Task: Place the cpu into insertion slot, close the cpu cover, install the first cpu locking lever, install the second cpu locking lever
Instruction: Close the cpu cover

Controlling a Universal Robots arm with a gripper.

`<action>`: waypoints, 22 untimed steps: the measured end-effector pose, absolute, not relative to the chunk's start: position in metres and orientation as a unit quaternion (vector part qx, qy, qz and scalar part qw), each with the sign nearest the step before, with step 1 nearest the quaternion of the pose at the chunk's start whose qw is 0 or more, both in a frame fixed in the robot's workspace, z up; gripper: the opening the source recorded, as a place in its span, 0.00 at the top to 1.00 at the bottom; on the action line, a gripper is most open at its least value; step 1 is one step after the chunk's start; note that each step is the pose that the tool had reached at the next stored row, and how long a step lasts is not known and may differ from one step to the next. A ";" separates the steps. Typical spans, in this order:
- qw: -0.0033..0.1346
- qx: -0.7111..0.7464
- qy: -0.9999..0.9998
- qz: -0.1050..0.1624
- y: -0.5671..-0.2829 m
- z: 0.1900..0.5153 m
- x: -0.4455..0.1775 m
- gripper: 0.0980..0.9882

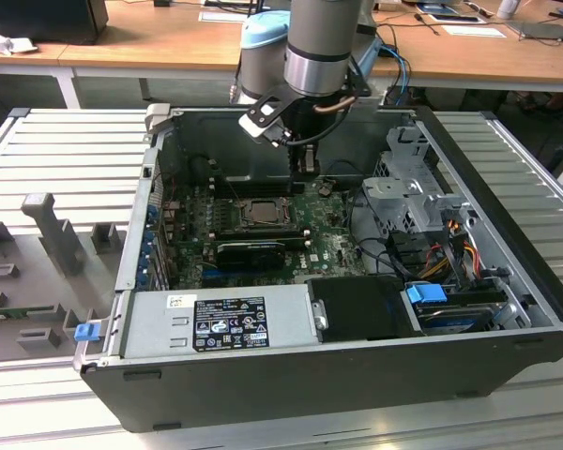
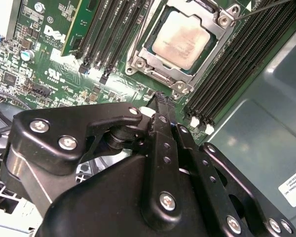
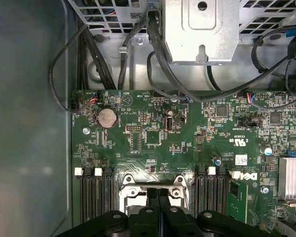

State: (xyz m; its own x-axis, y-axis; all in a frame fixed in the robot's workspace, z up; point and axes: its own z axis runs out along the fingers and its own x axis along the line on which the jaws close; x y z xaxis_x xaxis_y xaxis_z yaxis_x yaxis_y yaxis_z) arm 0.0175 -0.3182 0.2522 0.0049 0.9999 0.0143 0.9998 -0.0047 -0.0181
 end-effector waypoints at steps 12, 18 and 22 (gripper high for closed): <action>0.011 -0.696 -0.718 0.001 -0.318 0.242 0.008 0.99; 0.010 -0.684 -0.730 0.000 -0.318 0.237 0.005 0.99; 0.010 -0.681 -0.733 0.000 -0.318 0.233 -0.008 0.99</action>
